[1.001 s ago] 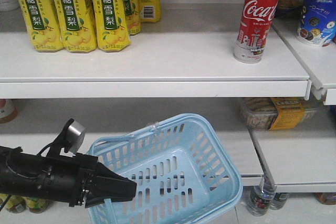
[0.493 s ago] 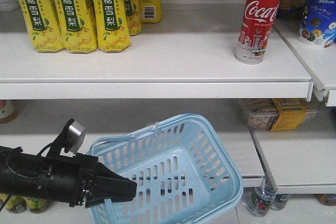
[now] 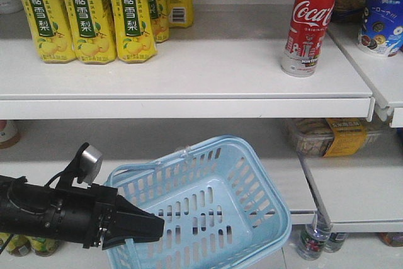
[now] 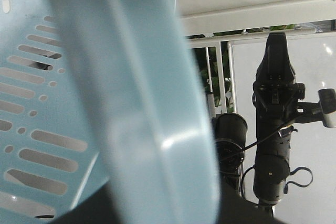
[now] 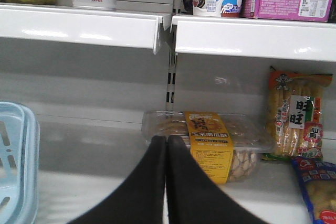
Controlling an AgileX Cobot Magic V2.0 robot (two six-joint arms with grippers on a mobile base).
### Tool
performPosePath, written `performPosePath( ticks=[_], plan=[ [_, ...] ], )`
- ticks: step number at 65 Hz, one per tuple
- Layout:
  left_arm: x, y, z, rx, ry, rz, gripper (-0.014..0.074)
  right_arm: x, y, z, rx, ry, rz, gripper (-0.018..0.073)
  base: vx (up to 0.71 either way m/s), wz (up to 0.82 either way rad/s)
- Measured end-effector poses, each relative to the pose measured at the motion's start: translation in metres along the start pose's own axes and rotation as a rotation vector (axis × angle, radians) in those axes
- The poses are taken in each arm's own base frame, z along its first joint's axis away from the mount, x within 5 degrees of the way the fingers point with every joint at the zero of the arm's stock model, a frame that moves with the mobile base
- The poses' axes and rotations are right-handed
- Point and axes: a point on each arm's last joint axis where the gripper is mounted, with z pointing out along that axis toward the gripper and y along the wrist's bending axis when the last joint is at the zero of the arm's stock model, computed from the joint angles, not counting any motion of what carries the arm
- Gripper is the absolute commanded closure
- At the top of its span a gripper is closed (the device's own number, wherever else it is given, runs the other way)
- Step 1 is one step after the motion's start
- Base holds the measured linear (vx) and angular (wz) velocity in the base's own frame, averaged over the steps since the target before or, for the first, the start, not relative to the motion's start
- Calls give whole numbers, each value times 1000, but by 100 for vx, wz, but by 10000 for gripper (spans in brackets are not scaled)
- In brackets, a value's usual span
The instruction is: Place coke in basket with both arms
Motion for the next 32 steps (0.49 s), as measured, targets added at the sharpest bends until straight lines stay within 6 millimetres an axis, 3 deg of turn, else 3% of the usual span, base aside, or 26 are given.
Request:
performPosePath(
  ticks=[21, 32],
  plan=[
    [0, 0, 0, 0, 0, 0, 602, -1, 0, 0, -1, -13, 0, 569, 0, 0],
    [0, 0, 0, 0, 0, 0, 602, -10, 0, -1, -7, -111, 144, 569, 0, 0]
  ],
)
